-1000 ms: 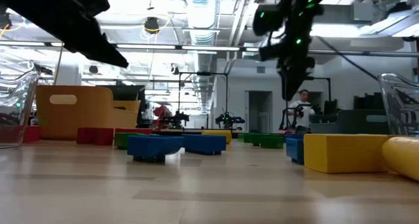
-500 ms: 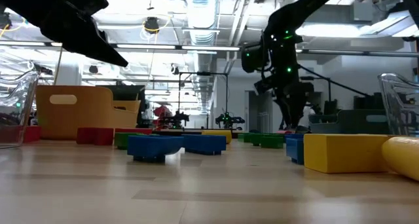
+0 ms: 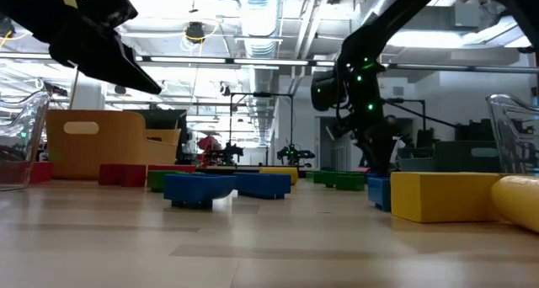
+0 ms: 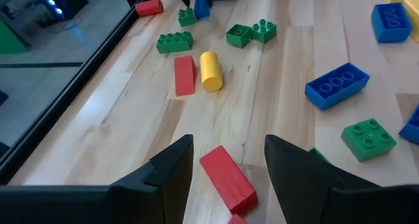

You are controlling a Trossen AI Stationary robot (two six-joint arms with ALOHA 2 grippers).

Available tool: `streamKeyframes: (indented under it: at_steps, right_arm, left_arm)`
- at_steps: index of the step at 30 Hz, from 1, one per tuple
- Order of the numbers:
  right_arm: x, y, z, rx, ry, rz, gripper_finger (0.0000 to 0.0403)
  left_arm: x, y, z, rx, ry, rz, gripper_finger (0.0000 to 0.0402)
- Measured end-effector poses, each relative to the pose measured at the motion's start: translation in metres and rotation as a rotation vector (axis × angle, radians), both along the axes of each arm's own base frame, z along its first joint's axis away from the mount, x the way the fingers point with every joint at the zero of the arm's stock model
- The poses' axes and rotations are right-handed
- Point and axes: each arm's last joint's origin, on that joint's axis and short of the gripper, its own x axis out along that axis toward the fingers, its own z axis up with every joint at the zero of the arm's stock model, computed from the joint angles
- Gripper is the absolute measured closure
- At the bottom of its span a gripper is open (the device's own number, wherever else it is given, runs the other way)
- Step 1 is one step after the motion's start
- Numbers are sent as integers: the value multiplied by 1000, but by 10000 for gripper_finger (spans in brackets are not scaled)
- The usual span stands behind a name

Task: Sort blocks
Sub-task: Put the blue game piece into the blue bin

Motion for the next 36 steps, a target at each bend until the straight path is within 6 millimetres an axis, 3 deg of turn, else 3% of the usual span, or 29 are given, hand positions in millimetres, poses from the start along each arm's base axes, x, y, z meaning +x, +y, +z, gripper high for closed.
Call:
streamKeyframes:
  at_steps: [8,16,18,20,25,30,33,36]
  right_arm:
    - [1,-1,-13,26,41,11,156]
    - [-3,1,-11,49,82,20,300]
    - [-6,2,-5,57,96,20,305]
    - [-9,4,8,38,95,5,305]
    - [-21,10,66,-63,-32,-52,305]
    - [-58,16,119,-188,-121,-206,305]
    - [-83,8,124,-196,-109,-353,303]
    - [-103,-1,114,-186,-64,-465,303]
  left_arm:
    - [-1,0,-1,2,12,1,217]
    - [-1,0,-1,12,15,6,217]
    - [-1,1,-1,14,14,8,217]
    - [-1,1,-1,14,12,8,216]
    - [0,0,1,18,-10,9,217]
    - [1,0,4,23,-23,13,217]
    - [2,0,6,33,-32,7,217]
    - [2,0,6,34,-39,6,217]
